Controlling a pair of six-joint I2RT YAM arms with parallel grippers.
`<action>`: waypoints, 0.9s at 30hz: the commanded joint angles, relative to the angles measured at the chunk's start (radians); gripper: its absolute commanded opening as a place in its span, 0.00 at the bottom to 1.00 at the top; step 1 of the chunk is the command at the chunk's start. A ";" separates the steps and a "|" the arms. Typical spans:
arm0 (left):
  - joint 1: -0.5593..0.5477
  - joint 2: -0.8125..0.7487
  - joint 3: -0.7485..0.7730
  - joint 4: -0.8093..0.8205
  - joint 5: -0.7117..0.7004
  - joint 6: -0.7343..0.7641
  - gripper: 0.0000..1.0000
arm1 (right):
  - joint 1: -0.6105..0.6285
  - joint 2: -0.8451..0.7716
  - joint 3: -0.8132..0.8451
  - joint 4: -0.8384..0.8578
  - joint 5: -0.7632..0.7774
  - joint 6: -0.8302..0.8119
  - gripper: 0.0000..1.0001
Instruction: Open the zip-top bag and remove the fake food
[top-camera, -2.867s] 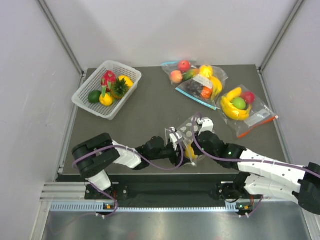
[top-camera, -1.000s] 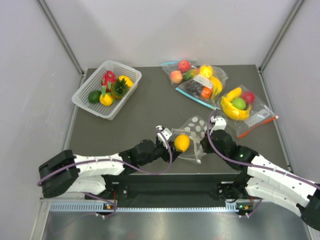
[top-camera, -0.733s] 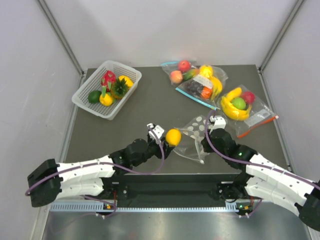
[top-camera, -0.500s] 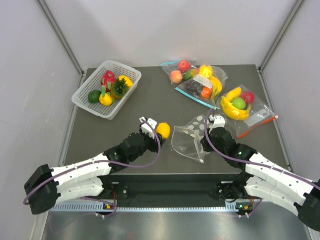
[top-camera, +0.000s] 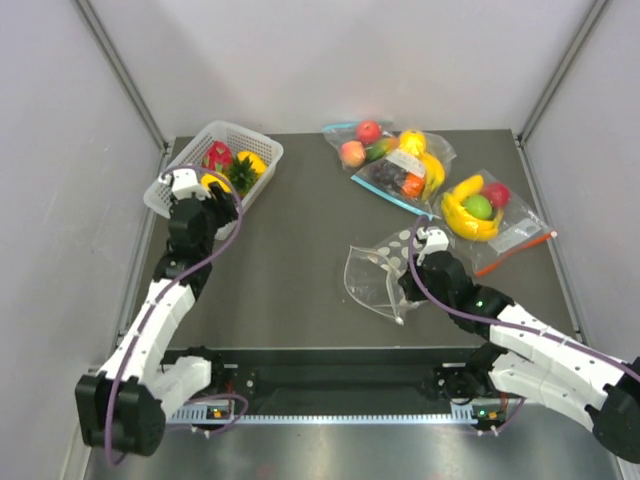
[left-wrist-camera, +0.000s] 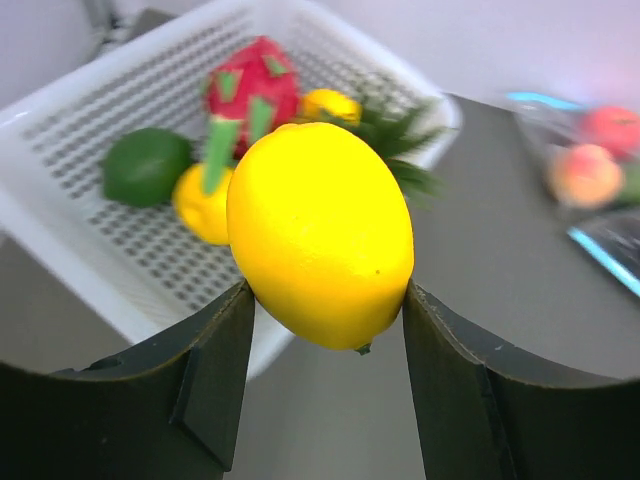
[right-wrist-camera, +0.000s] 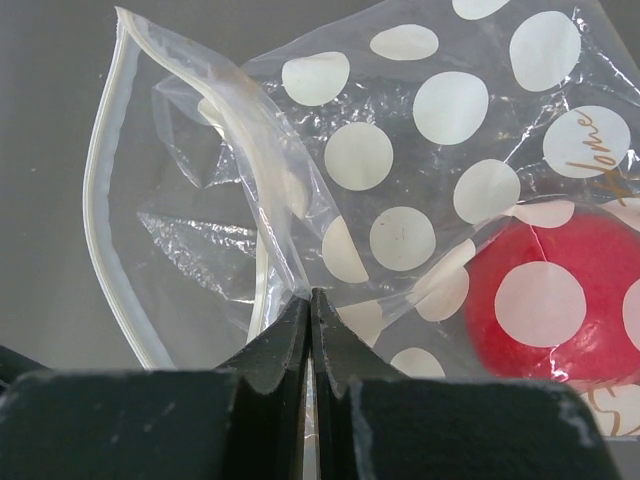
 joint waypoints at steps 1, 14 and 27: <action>0.119 0.096 0.037 0.053 0.101 -0.011 0.06 | -0.016 0.006 0.028 0.063 -0.041 -0.020 0.00; 0.268 0.461 0.095 0.275 0.172 -0.031 0.45 | -0.019 0.019 -0.001 0.118 -0.102 -0.019 0.00; 0.266 0.517 0.082 0.302 0.186 -0.042 0.99 | -0.021 0.046 0.009 0.107 -0.114 -0.026 0.00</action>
